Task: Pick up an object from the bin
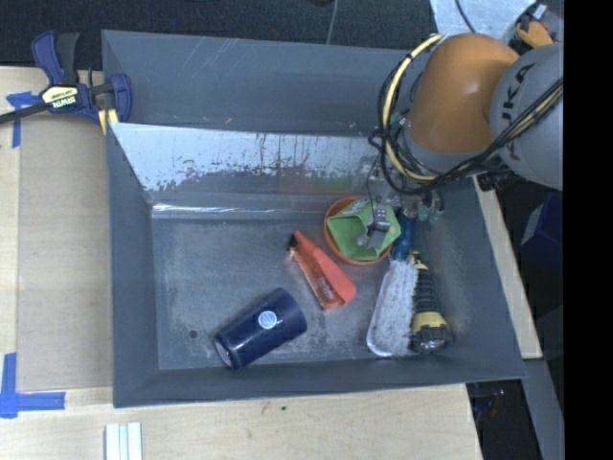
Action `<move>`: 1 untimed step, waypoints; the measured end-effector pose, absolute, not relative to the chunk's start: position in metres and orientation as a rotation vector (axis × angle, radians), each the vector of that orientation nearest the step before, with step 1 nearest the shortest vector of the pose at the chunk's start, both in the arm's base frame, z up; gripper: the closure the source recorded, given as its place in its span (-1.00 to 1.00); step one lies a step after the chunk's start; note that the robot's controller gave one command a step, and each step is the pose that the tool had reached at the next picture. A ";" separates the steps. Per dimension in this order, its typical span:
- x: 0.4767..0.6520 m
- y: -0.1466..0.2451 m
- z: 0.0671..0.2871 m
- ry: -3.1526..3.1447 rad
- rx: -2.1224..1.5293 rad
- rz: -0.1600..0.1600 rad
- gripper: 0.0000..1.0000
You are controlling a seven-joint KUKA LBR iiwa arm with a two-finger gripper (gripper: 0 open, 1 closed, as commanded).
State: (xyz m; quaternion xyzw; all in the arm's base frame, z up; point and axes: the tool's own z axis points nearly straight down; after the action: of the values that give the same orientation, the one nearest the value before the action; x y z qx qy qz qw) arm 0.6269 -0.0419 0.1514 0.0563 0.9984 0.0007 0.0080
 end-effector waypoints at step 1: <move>0.588 -0.080 0.117 3.007 -0.774 0.008 -1.00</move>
Offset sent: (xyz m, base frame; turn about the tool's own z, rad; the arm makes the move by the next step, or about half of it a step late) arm -0.0014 -0.0799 -0.0814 0.0597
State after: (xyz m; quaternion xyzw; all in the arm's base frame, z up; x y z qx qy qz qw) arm 0.5881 -0.0804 0.1169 -0.2492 0.9683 0.0024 0.0181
